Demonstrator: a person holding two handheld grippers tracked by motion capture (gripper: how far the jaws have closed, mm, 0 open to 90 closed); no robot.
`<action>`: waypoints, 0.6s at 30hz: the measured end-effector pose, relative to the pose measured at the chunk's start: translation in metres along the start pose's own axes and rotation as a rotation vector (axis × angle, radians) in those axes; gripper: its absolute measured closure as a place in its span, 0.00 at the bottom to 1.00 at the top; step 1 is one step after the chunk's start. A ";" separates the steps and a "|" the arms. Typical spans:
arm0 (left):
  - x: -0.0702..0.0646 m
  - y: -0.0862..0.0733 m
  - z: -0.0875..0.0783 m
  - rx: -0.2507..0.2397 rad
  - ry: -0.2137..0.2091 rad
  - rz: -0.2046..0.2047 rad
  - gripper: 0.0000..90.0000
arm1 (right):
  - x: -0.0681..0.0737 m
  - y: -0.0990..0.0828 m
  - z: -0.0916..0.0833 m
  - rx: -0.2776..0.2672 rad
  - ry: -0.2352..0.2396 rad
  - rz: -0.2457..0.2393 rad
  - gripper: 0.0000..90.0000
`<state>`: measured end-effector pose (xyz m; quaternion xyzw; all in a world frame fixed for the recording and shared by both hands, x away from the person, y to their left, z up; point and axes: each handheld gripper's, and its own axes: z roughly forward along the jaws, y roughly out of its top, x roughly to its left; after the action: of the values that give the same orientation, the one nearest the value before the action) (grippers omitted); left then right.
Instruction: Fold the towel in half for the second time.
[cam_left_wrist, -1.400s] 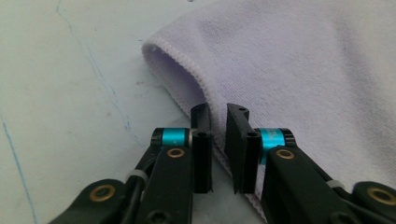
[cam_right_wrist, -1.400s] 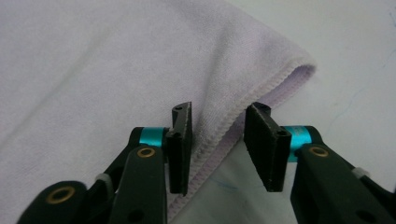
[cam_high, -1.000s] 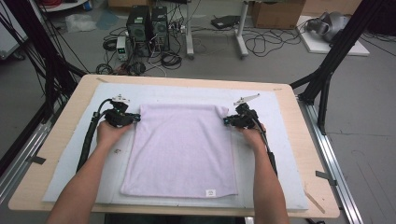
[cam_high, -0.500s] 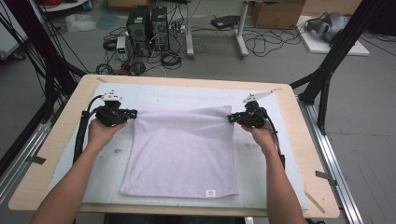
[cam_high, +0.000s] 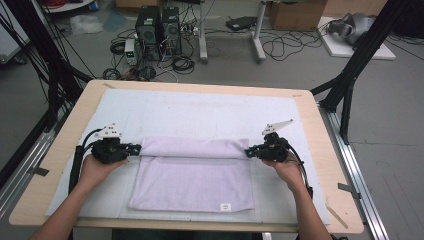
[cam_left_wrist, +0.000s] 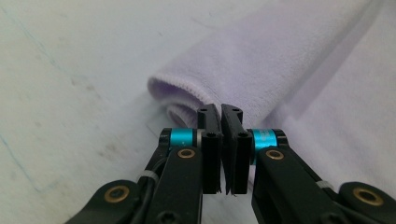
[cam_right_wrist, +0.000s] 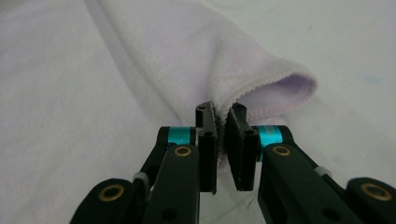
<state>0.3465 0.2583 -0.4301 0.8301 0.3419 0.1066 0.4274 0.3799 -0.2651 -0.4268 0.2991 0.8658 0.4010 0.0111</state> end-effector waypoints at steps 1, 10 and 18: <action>-0.001 -0.001 0.001 0.012 0.000 0.007 0.95 | 0.001 -0.002 0.000 -0.012 -0.008 -0.009 0.92; 0.005 0.022 -0.005 -0.006 0.047 -0.010 0.53 | -0.007 0.009 -0.015 -0.088 -0.091 0.034 0.47; 0.025 0.045 0.021 -0.020 0.096 -0.081 0.42 | -0.021 0.035 0.005 -0.075 -0.120 0.050 0.39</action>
<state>0.3958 0.2434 -0.4107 0.8053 0.3943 0.1324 0.4225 0.4158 -0.2551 -0.4105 0.3437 0.8402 0.4146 0.0641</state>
